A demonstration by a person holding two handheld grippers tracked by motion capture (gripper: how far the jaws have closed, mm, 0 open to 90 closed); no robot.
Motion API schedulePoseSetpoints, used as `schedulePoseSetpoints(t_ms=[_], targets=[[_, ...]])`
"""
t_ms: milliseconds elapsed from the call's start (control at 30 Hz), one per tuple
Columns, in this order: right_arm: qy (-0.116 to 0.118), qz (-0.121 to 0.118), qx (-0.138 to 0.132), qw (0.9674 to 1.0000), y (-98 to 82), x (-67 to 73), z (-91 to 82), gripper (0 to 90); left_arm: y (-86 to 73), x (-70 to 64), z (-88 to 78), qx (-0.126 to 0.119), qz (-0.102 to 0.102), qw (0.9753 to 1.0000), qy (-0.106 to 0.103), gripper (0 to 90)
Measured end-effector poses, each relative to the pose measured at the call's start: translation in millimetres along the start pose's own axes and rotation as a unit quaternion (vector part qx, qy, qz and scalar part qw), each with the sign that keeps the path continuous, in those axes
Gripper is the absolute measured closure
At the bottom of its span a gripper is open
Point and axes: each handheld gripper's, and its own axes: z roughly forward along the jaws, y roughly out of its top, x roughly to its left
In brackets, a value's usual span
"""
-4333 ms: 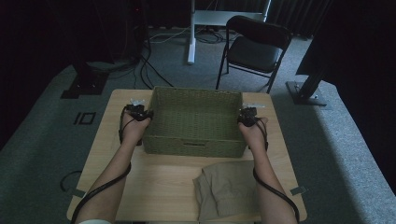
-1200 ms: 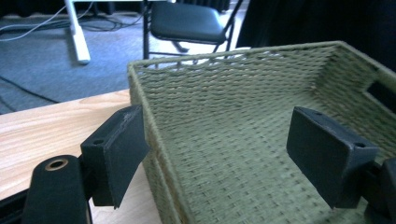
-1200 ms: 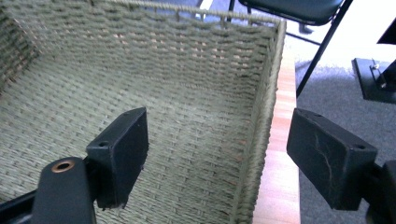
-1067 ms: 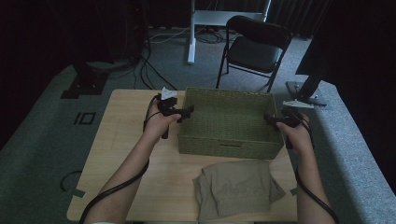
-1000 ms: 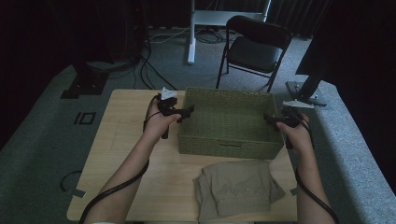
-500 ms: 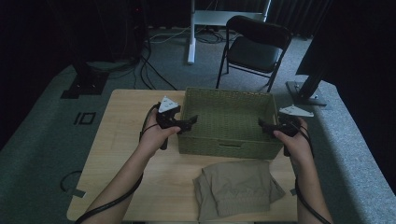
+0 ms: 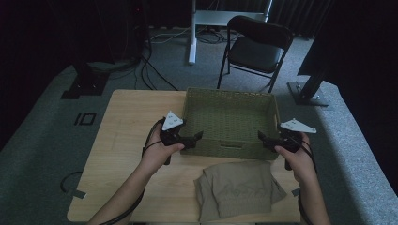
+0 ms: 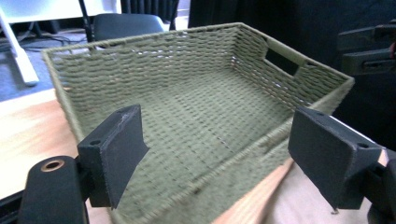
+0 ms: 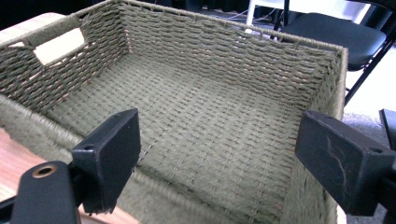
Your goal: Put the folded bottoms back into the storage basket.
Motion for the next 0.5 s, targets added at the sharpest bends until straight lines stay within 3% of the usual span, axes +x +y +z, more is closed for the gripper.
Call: schedulePoseSetpoints(t_ms=[500], targets=[[0.014, -0.005, 0.006, 0.9999, -37.5, 12.8, -19.5, 13.9, -31.2, -30.0, -3.3, 0.014, -0.005, 0.9994, -0.031, 19.4]])
